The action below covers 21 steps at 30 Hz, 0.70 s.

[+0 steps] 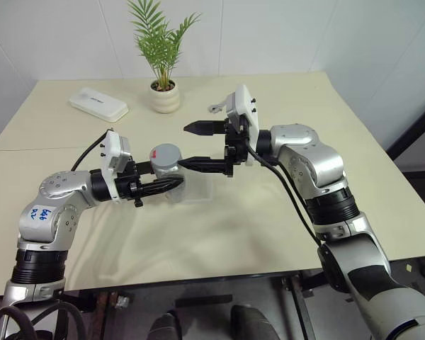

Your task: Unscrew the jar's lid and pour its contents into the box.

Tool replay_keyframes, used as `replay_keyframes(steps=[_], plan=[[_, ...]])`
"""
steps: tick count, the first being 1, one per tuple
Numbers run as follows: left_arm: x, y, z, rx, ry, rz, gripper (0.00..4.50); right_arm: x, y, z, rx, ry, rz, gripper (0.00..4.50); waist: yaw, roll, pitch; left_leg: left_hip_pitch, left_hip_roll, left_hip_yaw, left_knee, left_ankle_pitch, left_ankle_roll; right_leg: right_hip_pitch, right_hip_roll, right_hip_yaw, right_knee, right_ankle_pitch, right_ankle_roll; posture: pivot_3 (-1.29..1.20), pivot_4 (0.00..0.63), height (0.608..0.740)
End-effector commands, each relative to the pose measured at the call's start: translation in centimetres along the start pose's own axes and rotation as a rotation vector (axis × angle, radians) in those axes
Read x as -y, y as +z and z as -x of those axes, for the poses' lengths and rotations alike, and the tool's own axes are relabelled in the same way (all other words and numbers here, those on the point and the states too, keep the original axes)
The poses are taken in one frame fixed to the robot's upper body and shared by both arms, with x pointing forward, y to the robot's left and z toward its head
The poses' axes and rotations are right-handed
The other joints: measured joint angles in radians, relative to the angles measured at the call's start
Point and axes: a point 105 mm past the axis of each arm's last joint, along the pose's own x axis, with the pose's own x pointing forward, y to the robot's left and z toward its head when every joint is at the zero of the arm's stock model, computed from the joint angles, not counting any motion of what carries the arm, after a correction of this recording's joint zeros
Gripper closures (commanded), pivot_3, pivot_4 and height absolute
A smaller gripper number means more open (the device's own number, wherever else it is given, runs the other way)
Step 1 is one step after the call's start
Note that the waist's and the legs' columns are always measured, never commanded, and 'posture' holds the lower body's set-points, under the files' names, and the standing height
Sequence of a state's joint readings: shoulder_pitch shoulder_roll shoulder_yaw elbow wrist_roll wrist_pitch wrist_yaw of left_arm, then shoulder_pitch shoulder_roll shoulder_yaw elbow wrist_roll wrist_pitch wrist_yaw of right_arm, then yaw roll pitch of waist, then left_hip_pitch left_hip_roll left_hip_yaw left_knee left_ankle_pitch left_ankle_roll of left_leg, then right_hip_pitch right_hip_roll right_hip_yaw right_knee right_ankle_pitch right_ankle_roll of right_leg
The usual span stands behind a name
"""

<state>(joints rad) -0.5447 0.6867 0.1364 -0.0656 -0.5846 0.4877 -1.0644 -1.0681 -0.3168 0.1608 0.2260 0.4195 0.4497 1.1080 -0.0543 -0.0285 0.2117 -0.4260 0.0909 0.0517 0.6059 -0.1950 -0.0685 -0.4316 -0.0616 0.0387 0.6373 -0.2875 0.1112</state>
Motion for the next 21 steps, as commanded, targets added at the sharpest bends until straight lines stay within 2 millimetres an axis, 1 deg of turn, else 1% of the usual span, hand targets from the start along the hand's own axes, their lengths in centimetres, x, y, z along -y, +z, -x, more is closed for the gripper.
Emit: replay_keyframes(steps=[1,7,12,16,21], plan=[[0.6,1.5,-0.2,0.013,-0.043,-0.075,2.58,-0.7,1.5,0.2,0.057,0.042,0.022,0.03,0.000,0.000,0.000,0.000,0.000,0.000,0.000,0.000,0.000,0.000,0.000,0.000,0.000,0.000,0.000,0.00,0.150,0.740],[0.7,1.5,-0.2,0.015,-0.042,-0.075,2.58,-2.0,2.5,0.3,0.101,0.129,0.007,0.03,0.000,0.000,0.000,0.000,0.000,0.000,0.000,0.000,0.000,0.000,0.000,0.000,0.000,0.000,0.000,0.00,0.150,0.740],[0.9,1.3,-0.1,0.017,-0.038,-0.072,2.58,-2.3,3.1,0.1,0.116,0.152,-0.002,0.03,0.000,0.000,0.000,0.000,0.000,0.000,0.000,0.000,0.000,0.000,0.000,0.000,0.000,0.000,0.000,0.00,0.150,0.740],[0.9,1.3,-0.1,0.020,-0.032,-0.070,2.58,-2.6,3.2,-1.4,0.104,0.158,-0.004,0.03,-0.002,0.000,0.000,0.000,0.000,0.000,0.000,0.000,0.000,0.000,0.000,0.000,0.000,0.000,0.000,0.00,0.150,0.740],[1.1,1.2,-0.2,0.023,-0.031,-0.069,2.58,-2.9,2.2,-3.0,0.045,0.157,-0.010,0.03,0.000,0.000,0.000,0.000,0.000,0.000,0.000,0.000,0.000,0.000,0.000,0.000,0.000,0.000,0.000,0.00,0.150,0.740]])
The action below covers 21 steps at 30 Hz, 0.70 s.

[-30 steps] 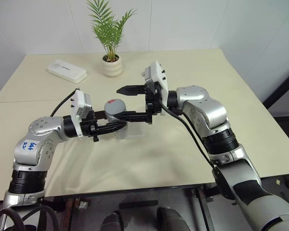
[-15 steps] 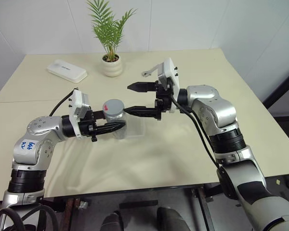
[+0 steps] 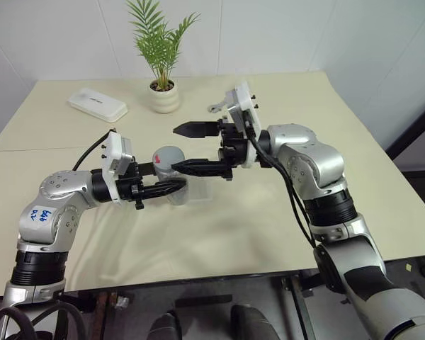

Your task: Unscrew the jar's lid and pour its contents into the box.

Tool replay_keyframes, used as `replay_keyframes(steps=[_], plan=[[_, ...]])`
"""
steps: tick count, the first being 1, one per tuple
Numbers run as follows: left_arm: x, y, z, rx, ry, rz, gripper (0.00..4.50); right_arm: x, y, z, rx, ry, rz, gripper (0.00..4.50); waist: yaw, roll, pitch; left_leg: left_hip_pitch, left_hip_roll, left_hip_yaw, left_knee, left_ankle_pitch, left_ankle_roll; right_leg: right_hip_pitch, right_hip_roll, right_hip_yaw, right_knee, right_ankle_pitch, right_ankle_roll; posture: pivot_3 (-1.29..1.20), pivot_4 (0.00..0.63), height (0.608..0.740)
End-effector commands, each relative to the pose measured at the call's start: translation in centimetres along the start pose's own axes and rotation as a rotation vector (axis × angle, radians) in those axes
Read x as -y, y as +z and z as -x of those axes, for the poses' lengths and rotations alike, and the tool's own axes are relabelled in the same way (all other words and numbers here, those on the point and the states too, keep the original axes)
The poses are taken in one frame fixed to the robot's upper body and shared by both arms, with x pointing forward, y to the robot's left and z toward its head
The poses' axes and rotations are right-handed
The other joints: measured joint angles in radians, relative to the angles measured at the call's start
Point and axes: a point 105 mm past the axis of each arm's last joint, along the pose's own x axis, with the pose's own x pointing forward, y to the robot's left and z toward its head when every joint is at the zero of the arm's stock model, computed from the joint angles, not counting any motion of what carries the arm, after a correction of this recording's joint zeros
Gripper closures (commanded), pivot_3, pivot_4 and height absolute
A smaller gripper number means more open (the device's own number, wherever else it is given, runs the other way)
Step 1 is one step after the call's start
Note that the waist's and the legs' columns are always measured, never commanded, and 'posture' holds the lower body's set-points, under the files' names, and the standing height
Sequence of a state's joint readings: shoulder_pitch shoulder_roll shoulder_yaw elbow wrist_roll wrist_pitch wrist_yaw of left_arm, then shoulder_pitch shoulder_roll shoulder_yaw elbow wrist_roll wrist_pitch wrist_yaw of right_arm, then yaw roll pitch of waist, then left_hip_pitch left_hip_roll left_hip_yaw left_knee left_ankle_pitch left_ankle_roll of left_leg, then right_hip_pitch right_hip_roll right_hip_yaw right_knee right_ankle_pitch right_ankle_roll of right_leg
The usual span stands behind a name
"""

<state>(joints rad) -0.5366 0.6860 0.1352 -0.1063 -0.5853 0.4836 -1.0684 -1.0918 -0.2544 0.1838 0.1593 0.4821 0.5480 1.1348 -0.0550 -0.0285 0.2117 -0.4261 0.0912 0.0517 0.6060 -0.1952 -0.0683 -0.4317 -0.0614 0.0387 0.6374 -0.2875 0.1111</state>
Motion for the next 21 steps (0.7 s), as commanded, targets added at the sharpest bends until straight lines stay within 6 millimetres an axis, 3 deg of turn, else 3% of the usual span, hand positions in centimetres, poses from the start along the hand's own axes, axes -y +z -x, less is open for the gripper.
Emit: replay_keyframes(steps=[1,11,14,17,21], plan=[[0.4,0.8,0.0,0.021,-0.006,-0.039,2.58,-0.4,0.6,-1.1,-0.009,0.017,0.038,0.03,0.001,0.000,0.000,0.000,0.000,0.000,0.000,0.000,0.000,0.000,0.000,0.000,0.000,0.000,0.000,0.00,0.150,0.740],[0.4,0.8,0.0,0.024,-0.002,-0.038,2.58,-0.8,0.6,-1.8,-0.010,0.033,0.058,0.03,0.001,0.000,0.000,0.000,0.000,0.000,0.000,0.000,0.000,0.000,0.000,0.000,0.000,0.000,0.000,0.00,0.150,0.740],[0.4,0.8,0.0,0.026,-0.001,-0.037,2.58,-0.8,0.7,-1.8,-0.002,0.028,0.061,0.65,0.001,0.000,0.000,0.000,0.000,0.000,0.000,0.000,0.000,0.000,0.000,0.000,0.000,0.000,0.000,0.00,0.150,0.740],[0.4,0.7,0.0,0.027,-0.001,-0.036,2.58,-0.9,1.5,-1.9,0.040,0.025,0.065,1.66,0.001,0.000,0.000,0.000,0.000,0.000,0.000,0.000,0.000,0.000,0.000,0.000,0.000,0.000,0.000,0.00,0.150,0.740],[0.4,0.5,0.0,0.027,0.001,-0.033,2.58,-1.3,4.4,-1.3,0.206,0.047,-0.009,1.66,0.001,0.000,0.000,0.000,0.000,0.000,0.000,0.000,0.000,0.000,0.000,0.000,0.000,0.000,0.000,0.00,0.150,0.740]])
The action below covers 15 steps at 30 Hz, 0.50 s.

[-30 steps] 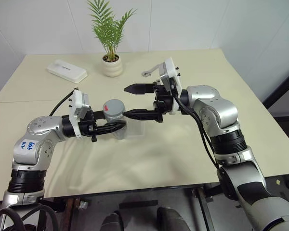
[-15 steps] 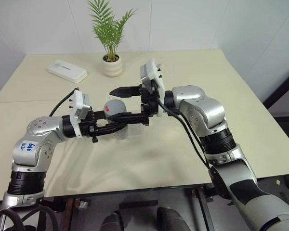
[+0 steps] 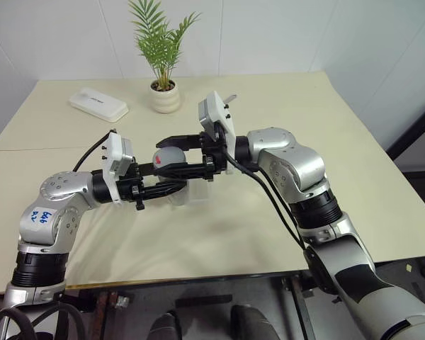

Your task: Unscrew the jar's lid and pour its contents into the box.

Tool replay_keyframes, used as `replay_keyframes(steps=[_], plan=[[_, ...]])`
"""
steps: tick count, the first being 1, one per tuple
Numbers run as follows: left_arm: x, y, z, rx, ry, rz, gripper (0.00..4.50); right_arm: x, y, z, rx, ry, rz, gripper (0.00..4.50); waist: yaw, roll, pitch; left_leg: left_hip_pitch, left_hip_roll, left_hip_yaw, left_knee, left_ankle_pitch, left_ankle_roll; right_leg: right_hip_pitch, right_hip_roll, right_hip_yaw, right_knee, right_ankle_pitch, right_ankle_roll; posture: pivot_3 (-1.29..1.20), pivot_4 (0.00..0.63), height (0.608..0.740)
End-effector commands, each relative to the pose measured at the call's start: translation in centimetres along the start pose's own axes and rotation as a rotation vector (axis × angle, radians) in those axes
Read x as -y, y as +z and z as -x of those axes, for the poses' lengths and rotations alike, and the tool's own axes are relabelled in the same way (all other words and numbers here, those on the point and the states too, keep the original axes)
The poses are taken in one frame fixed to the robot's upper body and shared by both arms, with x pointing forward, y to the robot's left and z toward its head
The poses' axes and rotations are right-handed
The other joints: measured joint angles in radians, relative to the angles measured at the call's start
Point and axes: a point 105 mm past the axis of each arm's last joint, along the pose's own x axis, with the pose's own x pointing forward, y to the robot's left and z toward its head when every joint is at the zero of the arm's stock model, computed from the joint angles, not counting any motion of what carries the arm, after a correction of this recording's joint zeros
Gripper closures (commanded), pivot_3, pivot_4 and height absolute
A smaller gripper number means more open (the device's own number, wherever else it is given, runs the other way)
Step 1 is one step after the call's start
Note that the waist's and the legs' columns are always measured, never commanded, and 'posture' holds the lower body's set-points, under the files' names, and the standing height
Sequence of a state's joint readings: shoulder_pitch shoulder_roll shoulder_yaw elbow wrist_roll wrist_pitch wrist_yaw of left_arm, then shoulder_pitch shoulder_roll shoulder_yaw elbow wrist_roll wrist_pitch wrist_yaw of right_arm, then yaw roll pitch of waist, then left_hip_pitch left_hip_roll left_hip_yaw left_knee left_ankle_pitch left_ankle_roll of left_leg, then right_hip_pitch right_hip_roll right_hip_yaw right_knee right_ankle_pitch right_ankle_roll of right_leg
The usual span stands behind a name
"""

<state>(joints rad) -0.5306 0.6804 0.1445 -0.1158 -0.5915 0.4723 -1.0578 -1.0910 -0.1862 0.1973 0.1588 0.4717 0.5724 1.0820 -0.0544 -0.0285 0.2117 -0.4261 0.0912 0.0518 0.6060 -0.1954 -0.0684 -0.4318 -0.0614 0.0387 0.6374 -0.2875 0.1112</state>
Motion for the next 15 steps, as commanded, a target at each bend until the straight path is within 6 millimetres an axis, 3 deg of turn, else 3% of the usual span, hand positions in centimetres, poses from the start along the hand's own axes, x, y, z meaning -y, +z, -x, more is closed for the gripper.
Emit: replay_keyframes(steps=[1,4,7,9,12,15], plan=[[0.4,0.3,0.0,0.010,-0.009,-0.020,2.58,-1.4,5.5,0.8,0.241,0.069,-0.010,1.66,0.000,0.000,0.000,0.000,0.000,0.000,0.000,0.000,0.000,0.000,0.000,0.000,0.000,0.000,0.000,0.00,0.150,0.740],[0.5,0.2,0.1,0.009,-0.005,-0.019,2.58,-1.6,7.4,2.5,0.360,0.083,-0.093,1.66,0.002,0.000,0.000,0.000,0.000,0.000,0.000,0.000,0.000,0.000,0.000,0.000,0.000,0.000,0.000,0.00,0.150,0.740],[0.6,0.2,0.3,0.007,0.005,-0.018,2.58,-0.5,6.6,4.6,0.343,-0.038,-0.096,1.66,0.003,0.000,0.000,0.000,0.000,0.000,0.000,0.000,0.000,0.001,0.000,0.000,0.000,0.000,0.000,0.00,0.150,0.740],[0.6,0.2,0.5,0.007,0.014,-0.016,2.58,1.1,4.8,6.6,0.279,-0.199,-0.050,1.66,0.004,0.000,0.000,0.000,0.000,0.000,0.000,0.000,0.000,0.001,0.000,0.000,-0.001,0.000,0.000,0.00,0.150,0.740],[0.5,0.4,1.0,0.019,0.046,-0.011,2.58,4.5,0.1,11.9,0.122,-0.530,0.028,1.66,0.008,-0.001,-0.001,0.000,0.000,0.000,0.001,-0.001,0.001,0.002,0.000,0.000,-0.002,0.000,0.000,0.00,0.150,0.740],[0.1,0.6,1.4,0.035,0.081,-0.008,2.58,5.5,-5.3,17.1,-0.054,-0.723,0.093,1.66,0.014,-0.001,-0.001,0.000,0.000,0.001,0.001,-0.002,0.002,0.002,0.000,0.001,-0.005,0.000,0.000,0.00,0.150,0.740]])
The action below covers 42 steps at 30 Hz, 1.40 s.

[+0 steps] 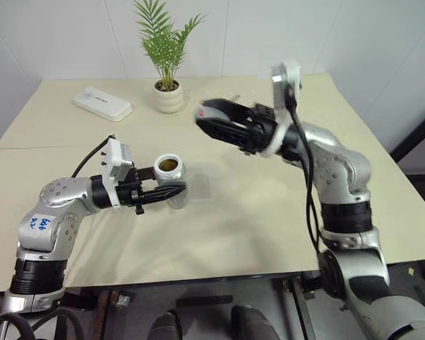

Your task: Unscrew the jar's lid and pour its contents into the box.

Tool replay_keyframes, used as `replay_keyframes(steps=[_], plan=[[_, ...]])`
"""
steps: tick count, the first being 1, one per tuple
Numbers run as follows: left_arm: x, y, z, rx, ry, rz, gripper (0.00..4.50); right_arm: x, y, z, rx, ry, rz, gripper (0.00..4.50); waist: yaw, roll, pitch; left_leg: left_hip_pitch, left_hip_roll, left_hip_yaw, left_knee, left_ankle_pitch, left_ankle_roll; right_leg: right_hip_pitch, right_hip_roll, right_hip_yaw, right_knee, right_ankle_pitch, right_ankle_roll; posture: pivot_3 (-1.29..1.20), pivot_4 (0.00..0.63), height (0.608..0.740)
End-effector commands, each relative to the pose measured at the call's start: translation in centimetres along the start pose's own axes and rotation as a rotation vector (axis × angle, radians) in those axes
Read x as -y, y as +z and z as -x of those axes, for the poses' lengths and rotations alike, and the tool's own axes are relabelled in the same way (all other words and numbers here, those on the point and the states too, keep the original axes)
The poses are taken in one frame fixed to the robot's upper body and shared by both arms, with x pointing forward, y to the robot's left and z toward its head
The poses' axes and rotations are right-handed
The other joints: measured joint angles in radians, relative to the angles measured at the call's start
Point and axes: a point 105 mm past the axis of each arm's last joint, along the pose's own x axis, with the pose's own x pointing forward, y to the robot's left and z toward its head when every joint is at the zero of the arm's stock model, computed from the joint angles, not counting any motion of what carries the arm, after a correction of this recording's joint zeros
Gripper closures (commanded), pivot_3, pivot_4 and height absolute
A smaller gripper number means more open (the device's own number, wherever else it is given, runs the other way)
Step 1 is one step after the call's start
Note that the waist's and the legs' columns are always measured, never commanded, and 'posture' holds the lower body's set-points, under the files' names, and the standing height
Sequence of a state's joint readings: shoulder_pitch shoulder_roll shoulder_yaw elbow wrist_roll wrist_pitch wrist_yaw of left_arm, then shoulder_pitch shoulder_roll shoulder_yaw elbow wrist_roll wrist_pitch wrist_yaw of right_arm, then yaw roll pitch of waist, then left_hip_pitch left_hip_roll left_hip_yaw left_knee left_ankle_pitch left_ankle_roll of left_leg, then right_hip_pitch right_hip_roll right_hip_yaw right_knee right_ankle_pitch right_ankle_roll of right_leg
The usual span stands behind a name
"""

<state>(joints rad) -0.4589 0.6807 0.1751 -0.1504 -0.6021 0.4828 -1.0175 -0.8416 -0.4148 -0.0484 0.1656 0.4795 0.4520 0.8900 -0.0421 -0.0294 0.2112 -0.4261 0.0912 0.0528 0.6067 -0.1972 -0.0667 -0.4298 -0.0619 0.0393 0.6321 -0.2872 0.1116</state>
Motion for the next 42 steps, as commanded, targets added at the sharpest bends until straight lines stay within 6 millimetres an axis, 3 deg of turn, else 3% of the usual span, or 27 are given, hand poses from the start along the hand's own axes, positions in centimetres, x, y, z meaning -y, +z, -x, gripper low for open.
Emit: replay_keyframes(steps=[1,4,7,11,12,17,19,21,26,31,36,39,42], plan=[[-0.2,1.7,0.6,0.050,0.033,-0.041,2.58,3.6,-3.1,3.5,-0.063,-0.193,0.125,1.66,0.004,0.000,0.000,0.000,0.000,0.000,0.000,0.000,0.000,0.000,0.000,0.000,-0.001,0.000,0.000,0.00,0.150,0.740],[-0.5,1.9,0.8,0.057,0.045,-0.039,2.58,5.6,-7.3,6.4,-0.162,-0.319,0.174,1.66,-0.011,0.000,0.000,0.000,0.000,0.003,-0.002,-0.001,0.001,-0.001,0.001,0.003,-0.001,0.001,0.001,0.00,0.150,0.740],[-1.0,2.3,0.7,0.071,0.060,-0.036,2.58,5.8,-10.7,7.9,-0.233,-0.365,0.154,1.66,-0.017,0.000,0.000,0.001,0.000,0.004,-0.002,0.000,0.001,-0.001,0.001,0.004,-0.001,0.001,0.002,0.00,0.150,0.740],[-1.3,2.6,0.5,0.084,0.065,-0.029,2.58,6.0,-11.9,8.2,-0.220,-0.396,0.117,1.66,-0.020,0.000,0.000,0.002,0.000,0.006,0.000,0.000,0.000,0.000,0.001,0.006,-0.001,0.002,0.004,0.00,0.150,0.740],[-1.3,2.7,0.4,0.087,0.059,-0.025,2.58,5.8,-11.9,8.1,-0.199,-0.395,0.098,1.41,-0.021,0.000,0.000,0.002,0.000,0.007,0.000,0.000,0.000,0.000,0.001,0.007,-0.001,0.002,0.004,0.00,0.150,0.740],[-1.7,2.7,0.3,0.069,0.063,-0.030,2.58,5.6,-10.0,8.3,-0.129,-0.398,0.113,0.03,-0.016,0.000,0.000,0.004,0.000,0.008,0.001,0.000,0.000,0.001,0.001,0.008,0.000,0.003,0.005,0.00,0.150,0.740],[-2.8,3.0,0.5,0.062,0.100,-0.064,2.58,4.9,-7.4,8.1,-0.089,-0.343,0.141,0.03,-0.014,0.000,0.001,0.004,0.000,0.008,0.002,0.000,0.000,0.001,0.001,0.008,0.000,0.003,0.005,0.00,0.150,0.740],[-4.1,3.4,0.7,0.046,0.140,-0.098,2.58,2.8,-4.6,7.3,-0.066,-0.230,0.158,0.03,-0.011,0.001,0.001,0.003,0.000,0.008,0.003,-0.001,0.000,0.001,0.001,0.008,0.000,0.003,0.005,0.00,0.150,0.740],[-5.8,3.6,1.3,-0.018,0.180,-0.162,2.58,-2.8,-1.2,4.9,-0.098,-0.006,0.189,0.03,-0.014,0.001,0.001,0.004,0.000,0.008,0.004,-0.001,-0.001,0.001,0.001,0.008,0.001,0.003,0.005,0.00,0.150,0.740],[-7.7,2.0,0.9,-0.167,0.237,-0.227,2.58,-6.4,-0.7,3.9,-0.133,0.131,0.181,0.03,-0.007,0.001,0.001,0.004,0.000,0.008,0.004,-0.002,0.000,0.001,0.001,0.008,0.000,0.002,0.004,0.00,0.150,0.740],[-9.0,1.2,-1.1,-0.291,0.291,-0.358,2.58,-6.7,-2.0,4.3,-0.159,0.118,0.168,0.03,0.017,0.000,0.001,0.002,0.000,0.010,0.005,-0.004,0.003,0.001,0.001,0.008,-0.004,0.003,0.005,0.00,0.150,0.740],[-9.5,1.8,-2.0,-0.278,0.340,-0.431,2.58,-6.7,-2.2,4.4,-0.158,0.106,0.156,0.03,0.019,0.000,0.001,0.000,0.000,0.010,0.006,-0.006,0.003,0.001,0.001,0.009,-0.005,0.003,0.006,0.00,0.150,0.740],[-9.6,2.5,-3.6,-0.362,0.406,-0.839,2.58,-6.2,-2.8,4.7,-0.166,0.067,0.149,0.03,0.020,0.000,0.001,0.000,0.000,0.010,0.006,-0.007,0.004,0.000,0.001,0.009,-0.005,0.003,0.006,0.00,0.150,0.740]])
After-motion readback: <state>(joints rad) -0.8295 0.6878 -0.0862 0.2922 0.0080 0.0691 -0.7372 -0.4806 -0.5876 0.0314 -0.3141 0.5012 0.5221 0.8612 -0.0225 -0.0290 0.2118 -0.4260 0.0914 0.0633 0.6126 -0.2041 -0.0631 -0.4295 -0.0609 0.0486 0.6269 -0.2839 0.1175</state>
